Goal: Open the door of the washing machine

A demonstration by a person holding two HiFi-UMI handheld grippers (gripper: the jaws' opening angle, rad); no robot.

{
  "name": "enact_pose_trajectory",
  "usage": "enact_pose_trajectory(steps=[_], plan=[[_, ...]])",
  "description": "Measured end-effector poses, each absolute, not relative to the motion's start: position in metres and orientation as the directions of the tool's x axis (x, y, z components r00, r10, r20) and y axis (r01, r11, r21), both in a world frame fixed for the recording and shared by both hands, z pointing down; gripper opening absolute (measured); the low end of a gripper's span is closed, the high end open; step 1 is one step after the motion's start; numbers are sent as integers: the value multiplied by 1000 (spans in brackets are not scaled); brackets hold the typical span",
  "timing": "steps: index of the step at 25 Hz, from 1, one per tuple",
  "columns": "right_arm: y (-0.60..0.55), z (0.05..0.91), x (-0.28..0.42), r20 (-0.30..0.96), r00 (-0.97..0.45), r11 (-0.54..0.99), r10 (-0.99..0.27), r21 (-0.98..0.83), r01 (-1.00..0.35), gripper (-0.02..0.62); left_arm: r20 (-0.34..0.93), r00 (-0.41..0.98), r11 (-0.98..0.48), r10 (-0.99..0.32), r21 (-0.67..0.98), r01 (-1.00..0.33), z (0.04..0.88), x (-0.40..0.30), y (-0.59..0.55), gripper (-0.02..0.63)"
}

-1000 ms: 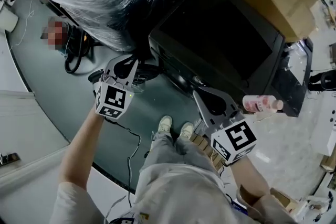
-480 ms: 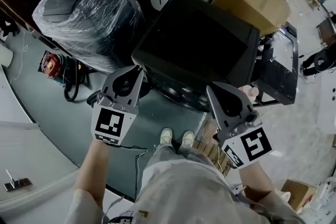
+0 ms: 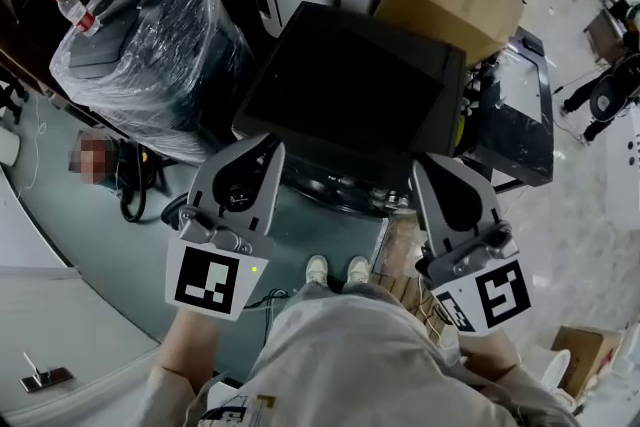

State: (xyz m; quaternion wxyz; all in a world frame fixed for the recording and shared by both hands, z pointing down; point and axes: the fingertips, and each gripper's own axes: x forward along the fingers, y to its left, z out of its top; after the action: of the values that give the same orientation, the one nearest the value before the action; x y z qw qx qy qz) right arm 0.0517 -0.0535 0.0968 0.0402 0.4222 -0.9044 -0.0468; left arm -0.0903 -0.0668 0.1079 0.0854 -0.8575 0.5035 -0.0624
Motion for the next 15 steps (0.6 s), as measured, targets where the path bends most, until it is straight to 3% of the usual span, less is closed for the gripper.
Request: enact_pose_trajectory(steps=[15], plan=[[-38, 77, 89, -17, -615, 606, -788, 151, -781, 28, 2, 465, -455, -885, -214, -865, 104, -58, -60, 29]])
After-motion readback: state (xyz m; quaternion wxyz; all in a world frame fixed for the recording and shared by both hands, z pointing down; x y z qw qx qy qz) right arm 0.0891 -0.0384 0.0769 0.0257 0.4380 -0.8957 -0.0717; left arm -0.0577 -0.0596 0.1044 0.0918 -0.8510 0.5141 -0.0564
